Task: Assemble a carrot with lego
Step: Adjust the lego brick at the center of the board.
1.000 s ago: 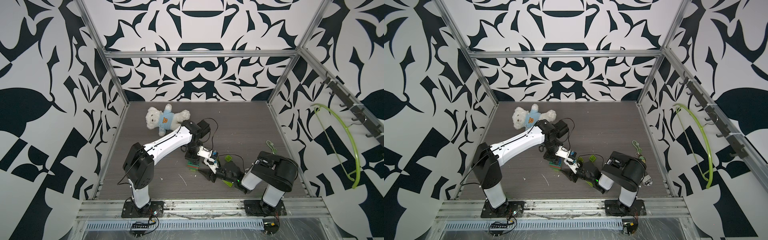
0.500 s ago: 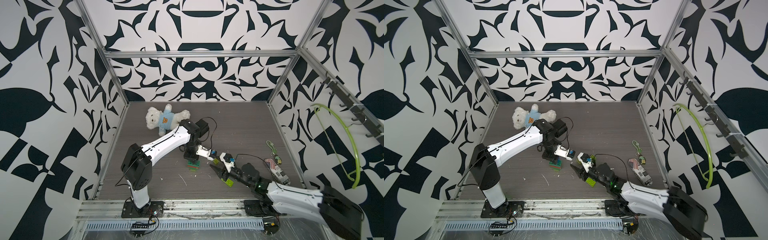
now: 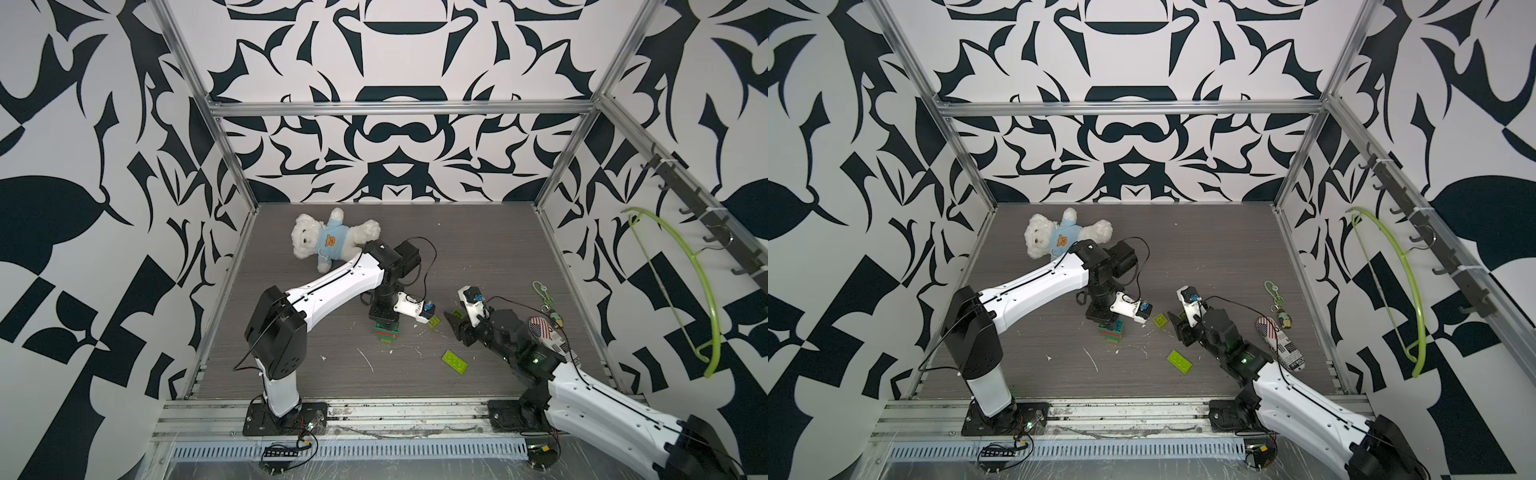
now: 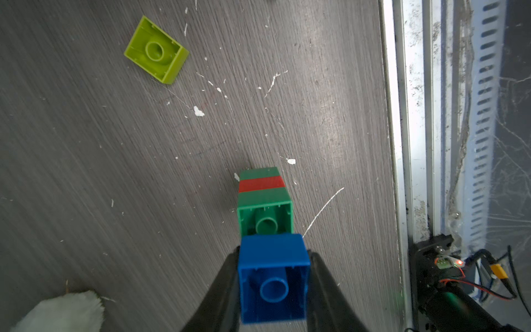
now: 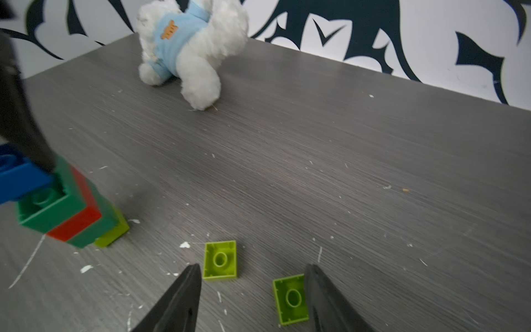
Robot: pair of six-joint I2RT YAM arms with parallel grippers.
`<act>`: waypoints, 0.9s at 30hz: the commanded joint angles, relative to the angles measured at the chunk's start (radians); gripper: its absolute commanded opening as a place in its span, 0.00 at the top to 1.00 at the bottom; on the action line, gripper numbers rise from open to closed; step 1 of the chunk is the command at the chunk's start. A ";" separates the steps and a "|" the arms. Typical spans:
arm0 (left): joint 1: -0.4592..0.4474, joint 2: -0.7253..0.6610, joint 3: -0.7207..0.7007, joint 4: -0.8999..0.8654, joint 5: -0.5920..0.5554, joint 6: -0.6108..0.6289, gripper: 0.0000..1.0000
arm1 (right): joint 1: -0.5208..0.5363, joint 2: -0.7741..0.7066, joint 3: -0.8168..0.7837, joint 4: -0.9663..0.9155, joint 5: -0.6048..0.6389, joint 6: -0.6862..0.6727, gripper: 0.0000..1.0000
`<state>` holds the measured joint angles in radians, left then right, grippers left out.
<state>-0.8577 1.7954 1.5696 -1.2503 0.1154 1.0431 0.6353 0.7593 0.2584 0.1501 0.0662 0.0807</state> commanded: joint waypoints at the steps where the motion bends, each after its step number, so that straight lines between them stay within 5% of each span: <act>1: -0.001 0.014 0.003 -0.027 0.015 -0.009 1.00 | -0.046 0.009 0.063 -0.018 -0.005 0.019 0.38; 27: -0.004 0.013 -0.044 0.017 0.011 -0.025 1.00 | -0.077 0.038 0.048 0.011 -0.068 0.036 0.38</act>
<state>-0.8589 1.7954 1.5440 -1.2331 0.1093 1.0279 0.5629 0.7956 0.2806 0.1242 0.0105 0.1032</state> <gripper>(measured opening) 0.358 0.615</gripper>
